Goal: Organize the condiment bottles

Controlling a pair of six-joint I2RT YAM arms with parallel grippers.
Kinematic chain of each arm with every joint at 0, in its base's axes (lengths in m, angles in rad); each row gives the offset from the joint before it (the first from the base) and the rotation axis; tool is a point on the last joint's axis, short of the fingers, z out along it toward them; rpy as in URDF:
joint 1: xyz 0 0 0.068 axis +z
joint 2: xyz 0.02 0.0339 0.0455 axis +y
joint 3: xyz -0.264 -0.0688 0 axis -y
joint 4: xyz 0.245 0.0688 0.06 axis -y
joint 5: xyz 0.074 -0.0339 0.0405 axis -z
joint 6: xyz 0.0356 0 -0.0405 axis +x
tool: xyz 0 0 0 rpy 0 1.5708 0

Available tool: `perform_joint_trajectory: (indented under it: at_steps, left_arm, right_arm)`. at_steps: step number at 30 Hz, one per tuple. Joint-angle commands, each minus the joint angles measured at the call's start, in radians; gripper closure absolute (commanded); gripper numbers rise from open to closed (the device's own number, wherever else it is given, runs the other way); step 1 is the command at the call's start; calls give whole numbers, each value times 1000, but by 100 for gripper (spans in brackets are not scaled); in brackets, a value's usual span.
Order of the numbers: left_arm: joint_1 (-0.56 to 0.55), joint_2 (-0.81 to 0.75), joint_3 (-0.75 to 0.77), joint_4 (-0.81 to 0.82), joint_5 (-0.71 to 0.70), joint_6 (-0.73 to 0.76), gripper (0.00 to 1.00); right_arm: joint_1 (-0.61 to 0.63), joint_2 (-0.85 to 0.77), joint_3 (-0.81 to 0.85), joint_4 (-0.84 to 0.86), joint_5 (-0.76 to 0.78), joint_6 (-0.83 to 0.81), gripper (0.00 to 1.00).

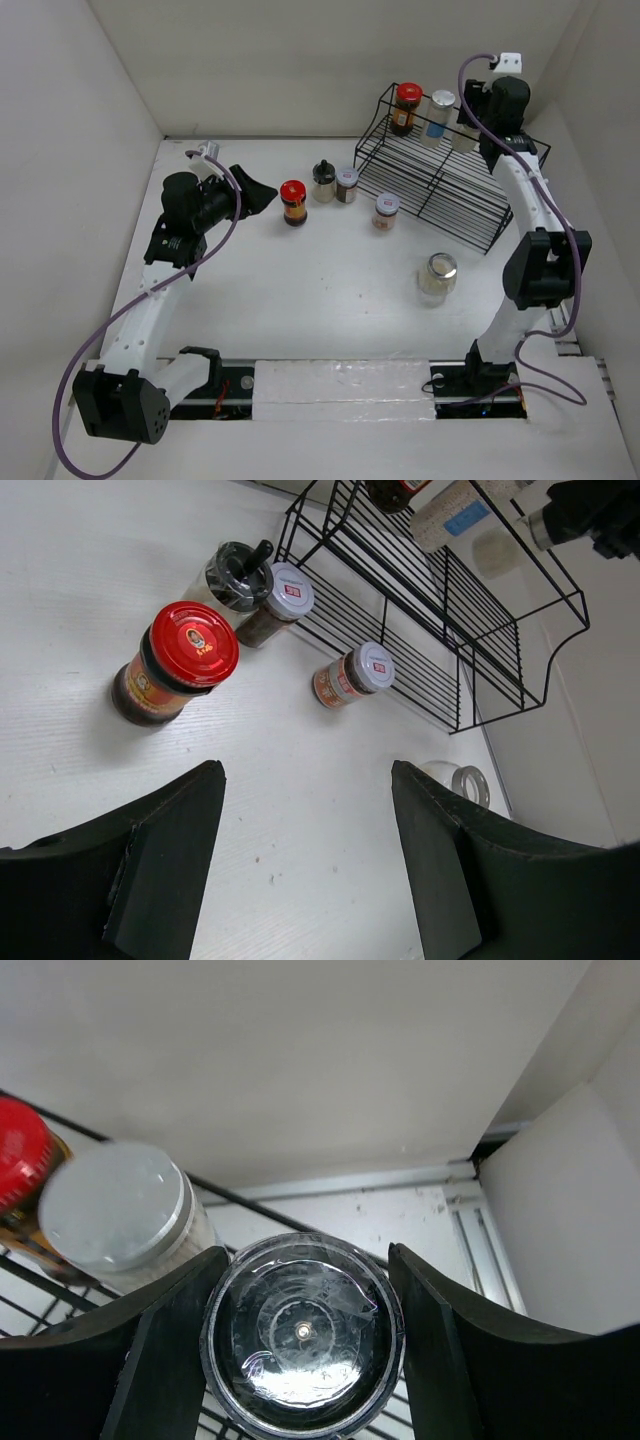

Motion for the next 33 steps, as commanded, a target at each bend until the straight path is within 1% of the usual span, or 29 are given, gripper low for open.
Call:
perform_joint_trajectory:
  at_steps: [1, 4, 7, 9, 11, 12, 14, 18, 19, 21, 22, 24, 25, 26, 27, 28, 29, 31, 32, 33]
  left_arm:
    - [-1, -7, 33, 30, 11, 16, 37]
    - [-1, -7, 33, 30, 2, 16, 37]
    - [-1, -16, 33, 30, 2, 16, 37]
    - [-1, -16, 33, 30, -8, 16, 37]
    - [-1, -16, 33, 30, -8, 16, 37]
    - [-1, -16, 33, 30, -8, 16, 37]
    - [-1, -16, 33, 30, -8, 16, 35]
    - [-1, -16, 33, 21, -8, 16, 34]
    - [-1, -25, 33, 21, -20, 16, 34]
    - [9, -25, 42, 1, -35, 25, 34]
    - [9, -25, 42, 1, -44, 25, 34]
    - [19, -25, 42, -9, -57, 25, 39]
    - [19, -34, 42, -9, -57, 25, 44]
    - [28, -50, 42, -9, -83, 25, 54]
    - [28, -50, 42, -9, -93, 25, 58]
    - [38, -62, 42, -9, -106, 25, 61]
    - [39, -62, 51, -22, -116, 25, 62]
    - [39, -71, 51, -22, -126, 25, 62]
    - [39, -71, 51, -22, -136, 25, 62]
    - [39, -80, 51, -31, -136, 34, 60]
  right_arm:
    - [-12, 3, -22, 86, -22, 9, 37]
    - [-12, 13, -32, 86, -32, 9, 36]
    - [-12, 23, -32, 86, -42, 18, 32]
    - [-12, 23, -41, 75, -42, 18, 26]
    - [-21, 23, -32, 63, -53, 18, 18]
    - [-21, 23, -32, 50, -53, 18, 10]
    - [-21, 2, -22, 40, -62, 18, 5]
    - [-21, -76, -13, 30, -73, 18, 2]
    - [-21, -123, -28, 30, -73, 8, 2]
    - [25, -170, -53, 30, -73, -14, 6]
    - [46, -209, -80, 41, -82, -34, 12]
    - [92, -237, -113, 55, -129, -55, 27]
    - [152, -246, -131, 73, -151, -55, 37]
    - [184, -246, -156, 84, -191, -67, 54]
    - [215, -246, -156, 84, -211, -68, 63]
    - [281, -228, -168, 84, -229, -68, 70]
    - [313, -195, -177, 93, -249, -68, 77]
    - [381, -150, -190, 104, -310, -68, 77]
    - [446, -127, -199, 104, -326, -68, 73]
    - [479, -74, -199, 113, -346, -83, 59]
